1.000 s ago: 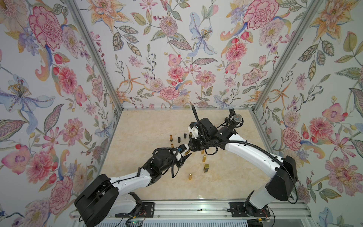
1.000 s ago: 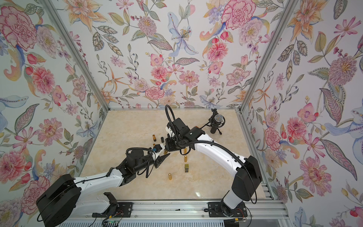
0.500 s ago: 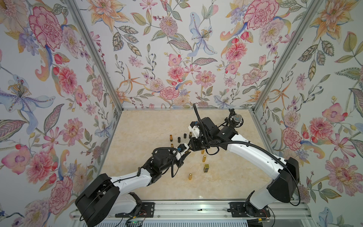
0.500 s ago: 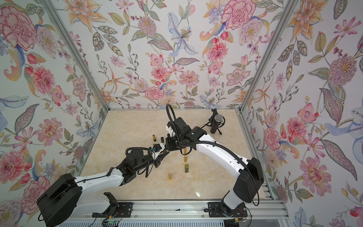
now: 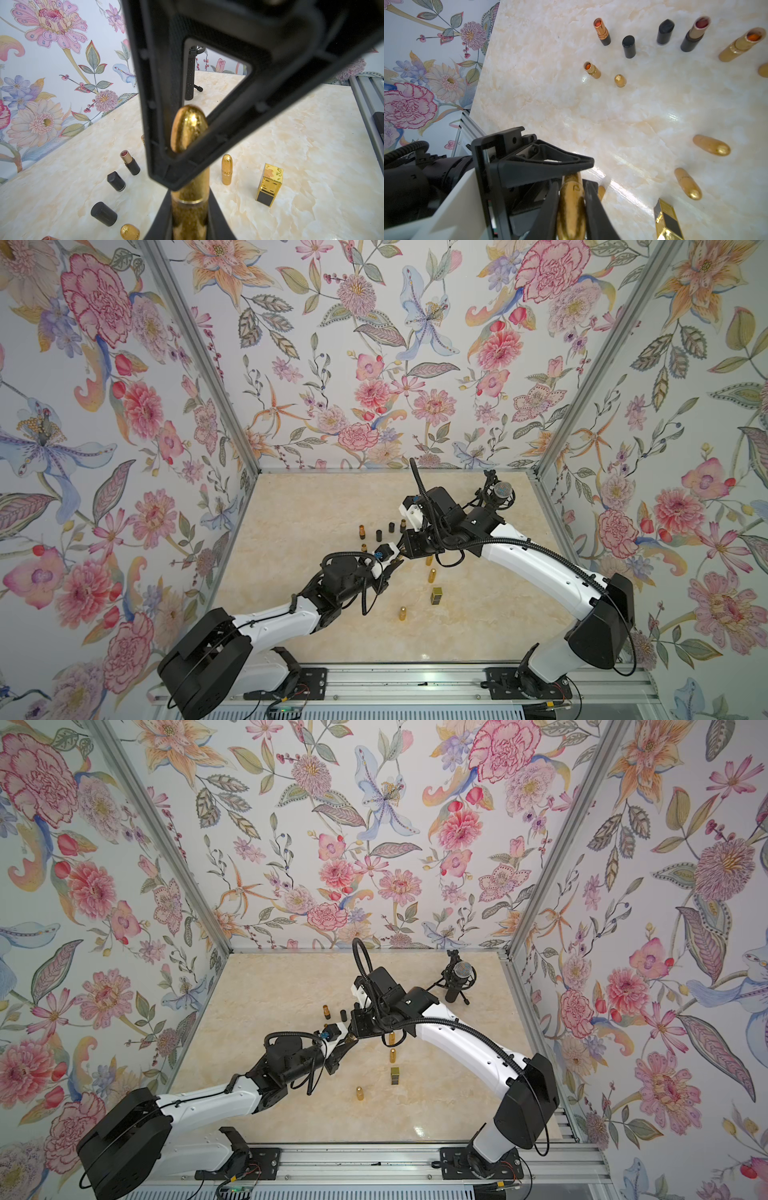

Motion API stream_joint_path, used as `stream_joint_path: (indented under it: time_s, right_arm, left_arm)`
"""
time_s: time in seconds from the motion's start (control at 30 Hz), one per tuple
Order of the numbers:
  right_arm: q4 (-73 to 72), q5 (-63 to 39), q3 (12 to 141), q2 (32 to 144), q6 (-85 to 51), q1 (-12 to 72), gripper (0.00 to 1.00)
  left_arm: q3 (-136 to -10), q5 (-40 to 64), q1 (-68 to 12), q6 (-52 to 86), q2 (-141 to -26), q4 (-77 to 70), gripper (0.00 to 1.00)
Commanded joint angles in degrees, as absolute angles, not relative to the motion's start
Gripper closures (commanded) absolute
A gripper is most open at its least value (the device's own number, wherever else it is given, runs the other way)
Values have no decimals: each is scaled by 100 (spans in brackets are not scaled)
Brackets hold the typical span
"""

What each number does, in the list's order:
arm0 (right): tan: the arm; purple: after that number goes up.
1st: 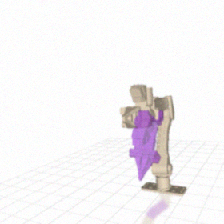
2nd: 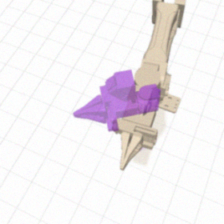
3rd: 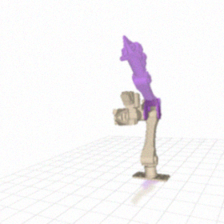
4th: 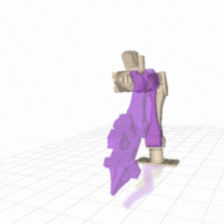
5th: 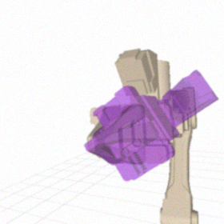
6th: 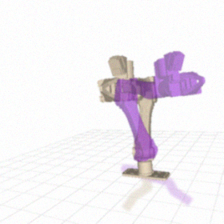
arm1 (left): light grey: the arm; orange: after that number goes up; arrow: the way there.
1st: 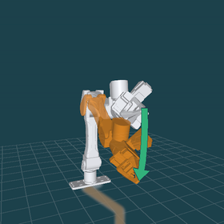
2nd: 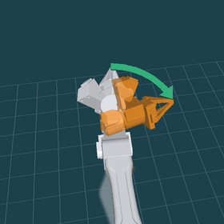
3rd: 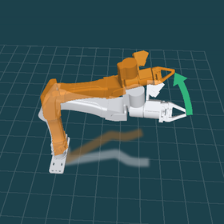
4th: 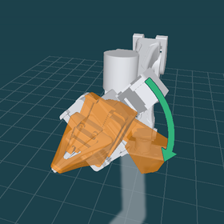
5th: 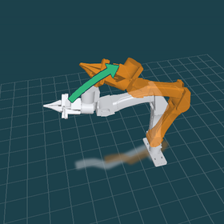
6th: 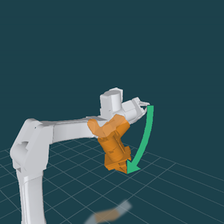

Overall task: Open the lipstick cap
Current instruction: Open the cover of the lipstick, then place the cover at the center of the board.

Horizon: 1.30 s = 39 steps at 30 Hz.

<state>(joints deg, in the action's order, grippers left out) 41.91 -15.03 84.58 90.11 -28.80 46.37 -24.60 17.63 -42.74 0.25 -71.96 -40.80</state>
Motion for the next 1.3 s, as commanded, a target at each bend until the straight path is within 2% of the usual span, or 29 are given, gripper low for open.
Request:
stream_joint_path:
  time_s: [0.0, 0.63, 0.77, 1.0, 1.27]
  right_arm:
    - [4314, -1399, 8714, 8713, -2983, 4516, 79]
    - [4168, -1657, 8800, 8307, -3162, 4215, 78]
    - [4146, -1307, 8585, 8417, -3000, 4091, 78]
    - [3911, -43, 8215, 9191, -2542, 4132, 79]
    - [3317, 592, 7969, 10152, -2469, 4304, 80]
  left_arm:
    - [-2300, 1645, -4219, 139, -6994, -4040, 94]
    - [-1986, 1349, -4218, 331, -6336, -3356, 94]
    - [-1810, 1340, -4219, 553, -5989, -3472, 94]
    - [-1465, 1089, -4219, 864, -5197, -3481, 94]
    - [-1303, 827, -4221, 936, -4929, -3433, 94]
